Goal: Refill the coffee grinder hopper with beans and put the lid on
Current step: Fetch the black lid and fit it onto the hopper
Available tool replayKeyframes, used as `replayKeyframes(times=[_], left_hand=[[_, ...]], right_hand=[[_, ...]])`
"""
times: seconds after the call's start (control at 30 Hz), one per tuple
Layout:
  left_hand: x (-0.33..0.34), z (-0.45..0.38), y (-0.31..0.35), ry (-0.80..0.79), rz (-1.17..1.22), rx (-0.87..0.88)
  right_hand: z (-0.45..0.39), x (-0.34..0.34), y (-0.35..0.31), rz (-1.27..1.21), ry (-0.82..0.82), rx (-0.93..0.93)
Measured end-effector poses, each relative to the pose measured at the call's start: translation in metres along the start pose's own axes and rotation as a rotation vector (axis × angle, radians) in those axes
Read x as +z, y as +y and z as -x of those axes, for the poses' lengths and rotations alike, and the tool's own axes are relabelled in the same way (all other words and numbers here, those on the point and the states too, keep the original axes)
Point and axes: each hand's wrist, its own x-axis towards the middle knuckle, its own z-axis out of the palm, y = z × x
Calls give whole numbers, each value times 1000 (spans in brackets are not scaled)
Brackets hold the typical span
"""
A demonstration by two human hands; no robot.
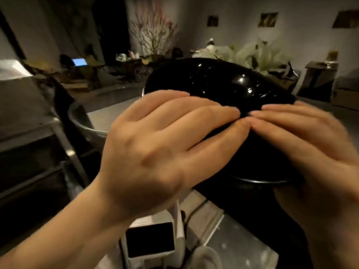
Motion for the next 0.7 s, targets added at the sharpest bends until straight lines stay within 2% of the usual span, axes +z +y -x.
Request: replayKeyframes(times=[0.17,0.23,0.37,0.43,0.6,0.7], left_hand=[[-49,9,-51,10,-93,-84],[-53,24,-68,-51,-103,-131],[-51,59,-99,-204,-53,-211],[-51,68,-116,-244,30,-255],[-47,75,-144,-235,190,-277],[-45,81,-152,-229,277,-309]], right_hand=[[-82,31,-16,-69,-73,-132],[-98,50,-24,-112,-150,-147],[-111,84,-32,-214,-412,-20],[-117,91,-31,-274,-491,42],[-128,91,-24,-506,-605,186],[-131,93,-25,-499,-593,205]])
